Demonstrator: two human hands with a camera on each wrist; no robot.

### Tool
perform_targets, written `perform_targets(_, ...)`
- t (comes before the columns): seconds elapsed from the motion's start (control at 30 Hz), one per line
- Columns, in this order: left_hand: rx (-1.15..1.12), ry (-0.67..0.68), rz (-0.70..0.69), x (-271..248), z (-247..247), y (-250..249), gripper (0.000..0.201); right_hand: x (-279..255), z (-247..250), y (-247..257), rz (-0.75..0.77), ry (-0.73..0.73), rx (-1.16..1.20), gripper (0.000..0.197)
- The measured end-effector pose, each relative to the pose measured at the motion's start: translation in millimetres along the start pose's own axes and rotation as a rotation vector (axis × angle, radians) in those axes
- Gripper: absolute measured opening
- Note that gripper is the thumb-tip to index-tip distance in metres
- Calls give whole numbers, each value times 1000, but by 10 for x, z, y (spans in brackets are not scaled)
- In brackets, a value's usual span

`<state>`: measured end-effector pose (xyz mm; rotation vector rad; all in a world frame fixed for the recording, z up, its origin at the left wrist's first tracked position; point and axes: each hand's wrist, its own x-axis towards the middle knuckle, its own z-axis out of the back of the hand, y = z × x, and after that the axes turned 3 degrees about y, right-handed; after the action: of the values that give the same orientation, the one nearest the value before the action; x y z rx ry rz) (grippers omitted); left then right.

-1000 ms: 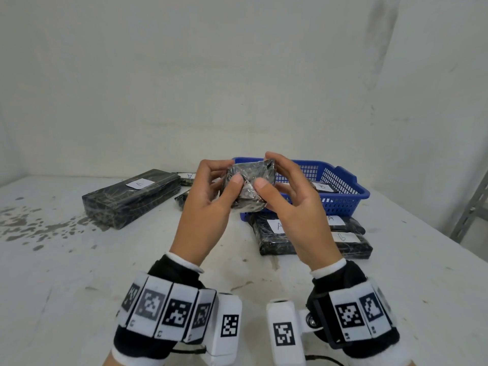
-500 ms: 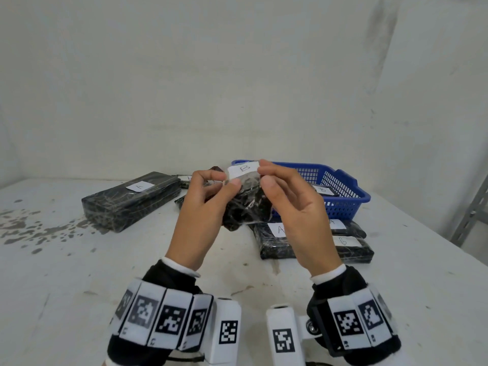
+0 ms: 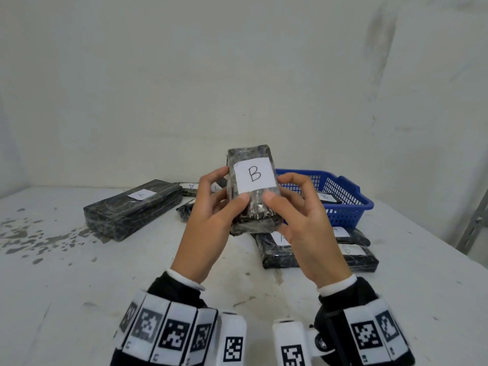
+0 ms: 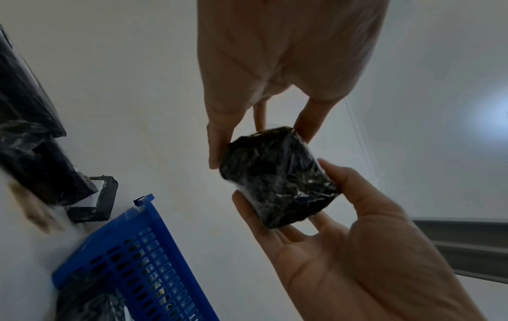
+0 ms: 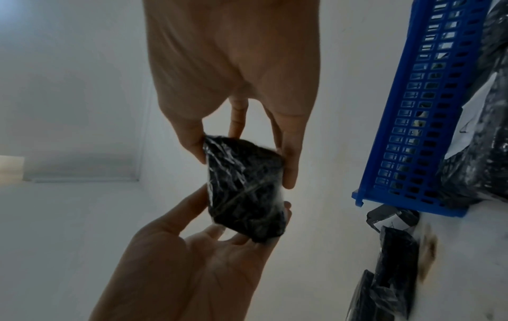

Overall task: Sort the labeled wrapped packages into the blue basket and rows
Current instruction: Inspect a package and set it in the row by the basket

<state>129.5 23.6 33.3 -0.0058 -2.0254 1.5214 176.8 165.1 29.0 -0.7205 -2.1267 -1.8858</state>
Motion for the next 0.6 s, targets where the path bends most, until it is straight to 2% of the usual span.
perform_targets(0.07,12,-8,-16,3,1,10,36,3,6,-14,-18,3,-21,37)
perform_targets(0.17,20,-13,-37,8,10,27,34,6,-14,-17,-31,26,-42,50)
perform_targets(0.33,63,-5,-86,15,27,35,32,11,-7,-11,-6,31,-65,56)
perform_targets(0.5,156,14,-110,14,47,35,59,9,-16,-9,27,16,-106,60)
perform_targets(0.6,195,-2,-136,8,46,19,53,10,-20,-4,33,10,-75,57)
